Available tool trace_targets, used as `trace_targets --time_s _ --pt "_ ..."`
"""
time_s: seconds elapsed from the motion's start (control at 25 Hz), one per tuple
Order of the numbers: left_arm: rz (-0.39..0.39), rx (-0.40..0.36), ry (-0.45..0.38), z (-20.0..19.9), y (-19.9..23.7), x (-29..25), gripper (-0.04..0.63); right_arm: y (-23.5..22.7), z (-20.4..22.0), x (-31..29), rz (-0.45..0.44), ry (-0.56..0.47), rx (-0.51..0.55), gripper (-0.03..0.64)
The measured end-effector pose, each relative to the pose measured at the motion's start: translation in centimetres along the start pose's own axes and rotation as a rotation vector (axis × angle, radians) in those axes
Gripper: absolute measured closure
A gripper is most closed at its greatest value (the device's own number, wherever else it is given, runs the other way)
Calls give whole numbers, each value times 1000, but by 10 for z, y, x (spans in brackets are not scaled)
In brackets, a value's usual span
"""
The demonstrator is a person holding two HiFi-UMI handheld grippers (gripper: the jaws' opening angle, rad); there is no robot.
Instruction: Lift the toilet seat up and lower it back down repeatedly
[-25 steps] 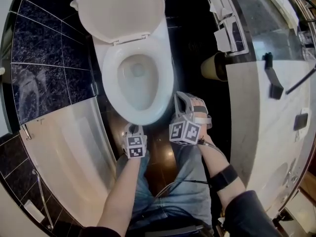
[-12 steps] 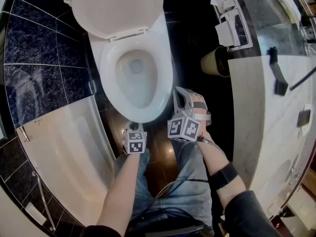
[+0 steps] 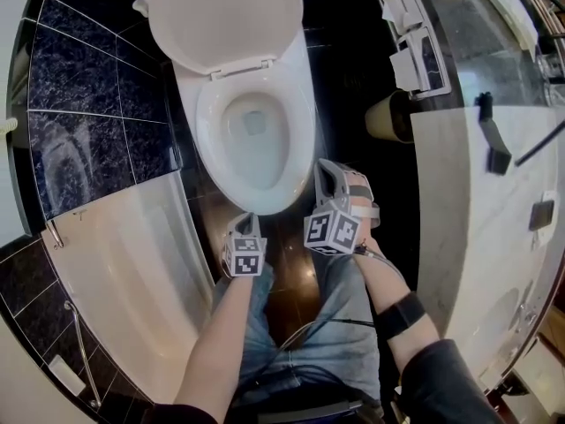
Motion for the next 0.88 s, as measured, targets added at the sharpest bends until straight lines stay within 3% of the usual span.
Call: trace_targets --time_s 0.2,0.32,0.6,0.88 --pt "-16 -19 -83 -45 -11 49 595 -18 -17 31 -6 1 -18 599" --pt "-36 -76 -161 -95 -13 93 595 -40 -41 47 -2 -28 -46 599" --pt "-76 -136 -339 -180 -40 217 595 -100 -95 109 -8 -76 -181 598" --pt "-136 -144 -476 -230 -56 324 595 -155 -132 167 -2 -127 -339 598"
Point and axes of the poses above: the fingertips, and each gripper's own axes: x backward along the fingers, y to its left, z out of its underside, the point moved 6 cm from there along x, backward along the fingers, and after that the axes turned 8 degrees about z, right-handed, at the moved point
